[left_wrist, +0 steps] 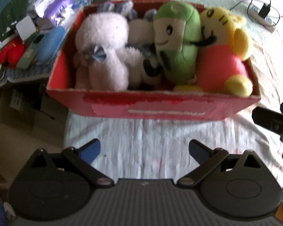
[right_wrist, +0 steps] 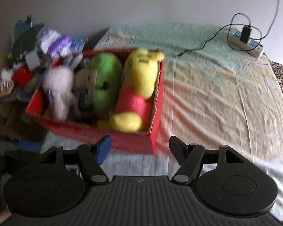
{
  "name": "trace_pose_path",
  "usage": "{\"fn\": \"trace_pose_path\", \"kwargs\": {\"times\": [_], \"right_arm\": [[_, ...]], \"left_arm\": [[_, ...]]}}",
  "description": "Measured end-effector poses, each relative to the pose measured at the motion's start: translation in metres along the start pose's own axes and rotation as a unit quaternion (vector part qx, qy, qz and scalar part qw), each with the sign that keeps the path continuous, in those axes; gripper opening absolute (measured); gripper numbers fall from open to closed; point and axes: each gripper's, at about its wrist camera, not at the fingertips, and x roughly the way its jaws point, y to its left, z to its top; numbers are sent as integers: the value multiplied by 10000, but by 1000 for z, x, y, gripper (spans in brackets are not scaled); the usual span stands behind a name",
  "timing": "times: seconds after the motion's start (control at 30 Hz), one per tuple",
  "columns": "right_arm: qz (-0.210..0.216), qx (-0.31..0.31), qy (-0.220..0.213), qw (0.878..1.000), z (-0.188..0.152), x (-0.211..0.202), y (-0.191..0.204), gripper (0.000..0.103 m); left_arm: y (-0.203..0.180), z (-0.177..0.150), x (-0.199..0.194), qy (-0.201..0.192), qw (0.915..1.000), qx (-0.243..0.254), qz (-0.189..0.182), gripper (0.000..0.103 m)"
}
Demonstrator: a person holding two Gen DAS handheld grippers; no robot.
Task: Organize objects
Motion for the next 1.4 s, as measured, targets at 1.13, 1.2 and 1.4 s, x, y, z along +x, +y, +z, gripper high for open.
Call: {"fn": "trace_pose_path", "kwargs": {"times": [1.13,1.2,1.4], "right_arm": [[-29,409,-334,9986,20,-2,58,70],[-76,424,-419,9982,24,-3,60,70],[-242,542,-671,9960,36,0,59,70]], "left_arm": [[62,20,-21,-578,9977,342,-44,100],[65,25,-24,-655,9972,350,-62,100],[68,40,-25,-873,9956,325,-50,100]]}}
